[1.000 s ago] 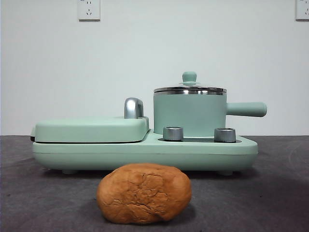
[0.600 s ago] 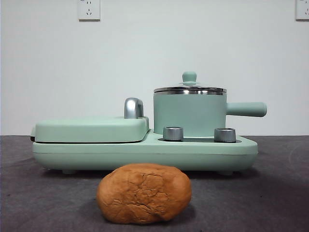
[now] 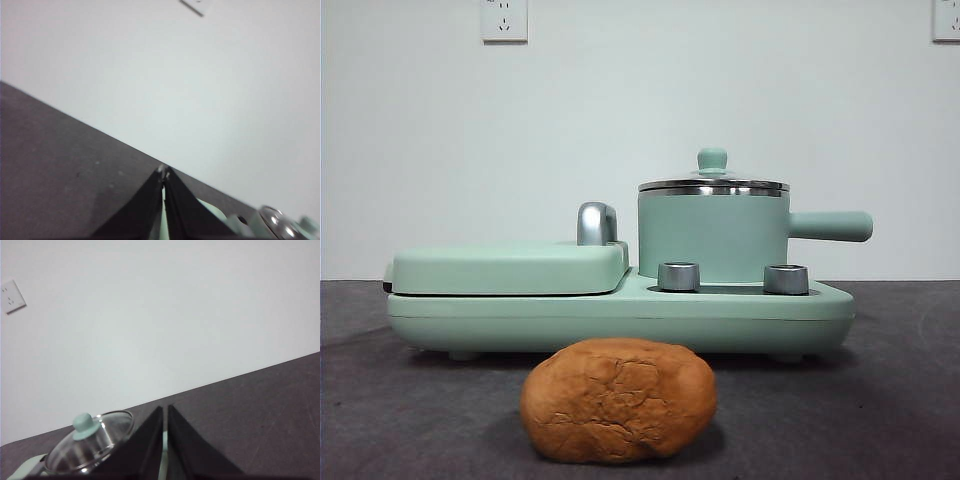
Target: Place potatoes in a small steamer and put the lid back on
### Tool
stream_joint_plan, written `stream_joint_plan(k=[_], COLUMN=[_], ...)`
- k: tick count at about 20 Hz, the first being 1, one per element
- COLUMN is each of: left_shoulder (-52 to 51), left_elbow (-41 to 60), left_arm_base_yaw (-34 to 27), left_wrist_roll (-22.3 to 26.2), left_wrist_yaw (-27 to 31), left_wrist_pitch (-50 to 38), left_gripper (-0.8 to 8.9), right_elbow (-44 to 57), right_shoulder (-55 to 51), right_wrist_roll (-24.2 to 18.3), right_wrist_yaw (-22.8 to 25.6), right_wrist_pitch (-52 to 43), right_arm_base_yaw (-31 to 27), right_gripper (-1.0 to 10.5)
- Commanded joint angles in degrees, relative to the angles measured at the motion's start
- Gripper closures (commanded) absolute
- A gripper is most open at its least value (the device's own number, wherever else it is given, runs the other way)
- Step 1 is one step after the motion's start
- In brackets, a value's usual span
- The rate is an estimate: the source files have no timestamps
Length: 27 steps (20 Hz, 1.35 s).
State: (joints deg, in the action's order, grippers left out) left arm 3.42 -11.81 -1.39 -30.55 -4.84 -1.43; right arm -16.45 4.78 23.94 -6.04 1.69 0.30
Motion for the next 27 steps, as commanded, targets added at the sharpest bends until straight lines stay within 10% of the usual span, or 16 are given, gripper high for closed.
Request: stream_joint_plan(k=[1,19,27], left_shoulder=[2.9,25.1,26.2], left_elbow=[-5.1,-29.7,-30.1], left_arm_base_yaw=[0.0,0.9,2.6], left_wrist_roll=[7.0,51.0,53.5], left_wrist_yaw=[-3.5,-18.2,-18.9], left_wrist_pitch=[3.0,23.3,22.4], left_gripper=[8.07,8.08,7.34], right_elbow=[-5.1,-21.6,-21.6], right_shoulder=[3.5,20.4,20.4], right_wrist_roll=[-3.8,-38.7,-45.2], right_wrist_yaw=[-0.7,-12.4,-11.9], right_wrist_pitch=[2.6,18.5,20.9], right_arm_base_yaw=[-0.1,0.0,0.0], right_gripper=[9.3,9.3,8.0])
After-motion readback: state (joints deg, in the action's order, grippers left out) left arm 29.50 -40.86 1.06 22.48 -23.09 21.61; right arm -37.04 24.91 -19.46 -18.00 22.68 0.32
